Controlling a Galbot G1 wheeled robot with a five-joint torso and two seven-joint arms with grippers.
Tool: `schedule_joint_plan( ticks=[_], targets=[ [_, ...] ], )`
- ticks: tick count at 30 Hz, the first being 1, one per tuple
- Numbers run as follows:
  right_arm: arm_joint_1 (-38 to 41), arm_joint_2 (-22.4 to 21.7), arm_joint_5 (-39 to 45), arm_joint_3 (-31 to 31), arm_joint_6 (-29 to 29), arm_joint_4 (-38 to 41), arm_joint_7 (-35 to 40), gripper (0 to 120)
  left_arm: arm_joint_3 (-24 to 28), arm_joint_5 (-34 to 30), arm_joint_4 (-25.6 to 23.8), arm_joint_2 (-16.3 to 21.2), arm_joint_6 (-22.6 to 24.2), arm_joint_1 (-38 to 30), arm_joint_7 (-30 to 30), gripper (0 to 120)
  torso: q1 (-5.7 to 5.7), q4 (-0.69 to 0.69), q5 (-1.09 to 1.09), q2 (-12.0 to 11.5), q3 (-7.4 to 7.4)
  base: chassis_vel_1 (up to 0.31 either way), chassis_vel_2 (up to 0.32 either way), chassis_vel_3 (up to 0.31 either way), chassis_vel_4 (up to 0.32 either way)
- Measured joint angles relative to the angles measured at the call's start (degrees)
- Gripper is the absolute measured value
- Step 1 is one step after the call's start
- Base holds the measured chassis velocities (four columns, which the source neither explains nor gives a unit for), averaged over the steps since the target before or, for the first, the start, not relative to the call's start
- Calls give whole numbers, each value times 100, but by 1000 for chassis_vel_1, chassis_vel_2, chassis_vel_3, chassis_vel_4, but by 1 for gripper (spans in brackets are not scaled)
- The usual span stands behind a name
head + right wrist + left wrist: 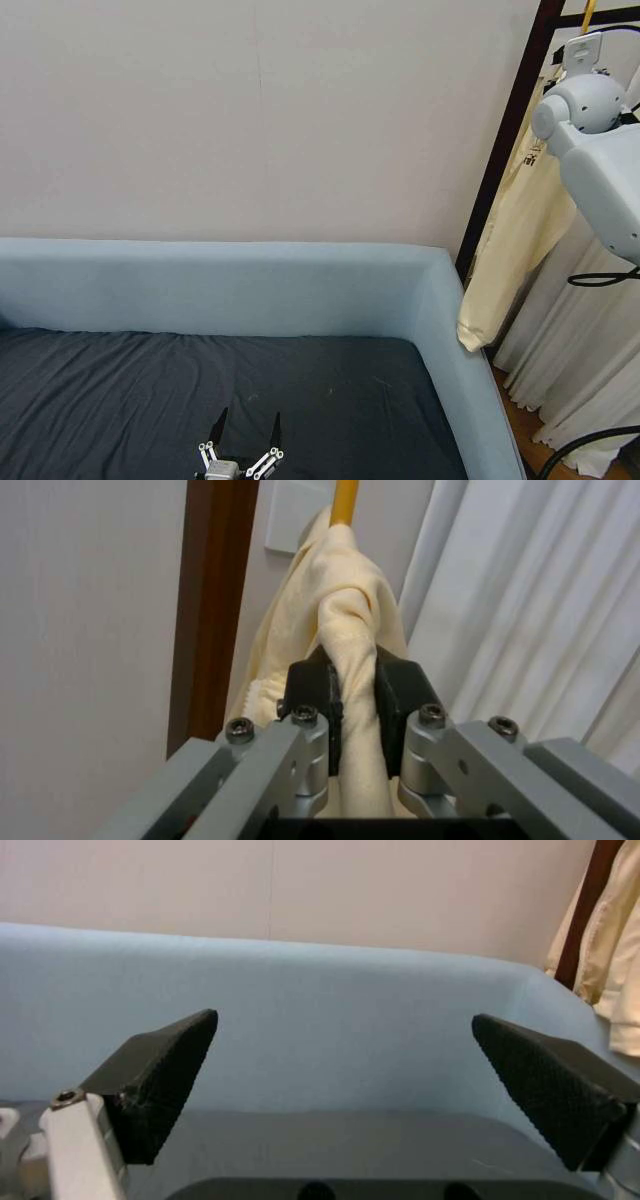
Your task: Pick up the clothes from the sofa and hang them on the clothes hanger.
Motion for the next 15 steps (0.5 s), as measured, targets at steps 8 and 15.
schedule_joint_plan(
  ticks=[8, 15],
  targets=[
    [147, 190, 197, -25, -102, -204, 109, 8, -11, -12, -27, 1, -29, 0, 0, 100, 0, -1, 0, 0, 0, 0, 0, 0, 0],
    [9, 31, 57, -14, -10, 31, -247, 16, -3, 8, -34, -50, -69, 27, 0, 100, 0, 1, 1, 0, 0, 0, 0, 0, 0]
  ],
)
